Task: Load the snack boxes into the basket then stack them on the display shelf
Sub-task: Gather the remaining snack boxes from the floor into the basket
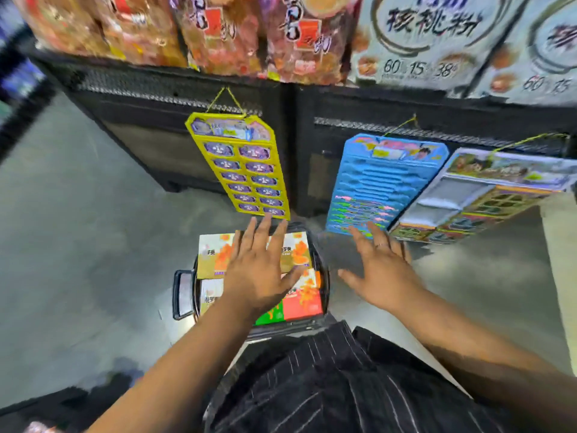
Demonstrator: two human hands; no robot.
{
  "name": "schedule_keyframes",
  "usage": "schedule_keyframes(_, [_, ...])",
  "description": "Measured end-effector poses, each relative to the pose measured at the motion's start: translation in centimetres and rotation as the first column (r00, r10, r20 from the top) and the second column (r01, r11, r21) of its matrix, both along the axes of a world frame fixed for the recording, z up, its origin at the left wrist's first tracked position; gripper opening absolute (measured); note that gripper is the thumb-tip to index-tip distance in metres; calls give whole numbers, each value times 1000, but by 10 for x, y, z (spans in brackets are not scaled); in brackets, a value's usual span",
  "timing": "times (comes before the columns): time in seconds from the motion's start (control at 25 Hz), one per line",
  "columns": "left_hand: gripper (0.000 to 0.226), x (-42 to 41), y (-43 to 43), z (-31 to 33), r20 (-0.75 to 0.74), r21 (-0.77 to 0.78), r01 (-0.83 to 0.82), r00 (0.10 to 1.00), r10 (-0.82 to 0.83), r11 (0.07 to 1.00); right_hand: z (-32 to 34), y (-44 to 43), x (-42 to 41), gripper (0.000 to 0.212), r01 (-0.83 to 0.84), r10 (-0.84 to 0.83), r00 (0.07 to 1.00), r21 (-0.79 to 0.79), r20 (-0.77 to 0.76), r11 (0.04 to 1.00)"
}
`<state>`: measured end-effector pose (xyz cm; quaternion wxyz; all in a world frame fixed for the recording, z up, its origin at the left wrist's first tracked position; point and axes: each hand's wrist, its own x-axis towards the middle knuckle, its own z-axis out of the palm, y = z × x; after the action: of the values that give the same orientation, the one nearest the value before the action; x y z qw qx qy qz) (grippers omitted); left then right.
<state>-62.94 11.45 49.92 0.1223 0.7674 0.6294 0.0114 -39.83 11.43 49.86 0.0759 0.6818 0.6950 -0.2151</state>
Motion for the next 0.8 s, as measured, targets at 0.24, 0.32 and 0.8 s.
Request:
schedule_keyframes(0.24, [84, 180, 0, 53, -31, 124, 182, 983, -180, 975, 65, -45, 168, 88, 151, -146, 988, 121, -49, 981])
schedule_keyframes(0.32, [81, 238, -3, 68, -40, 159, 253, 968, -249, 954, 79, -62, 220, 92, 190, -186, 982, 161, -38, 969])
schedule_keyframes(0.8, [76, 479, 43, 99, -94, 280, 663, 739, -667, 694, 122, -104, 447, 85, 538, -546, 838, 151, 17, 830])
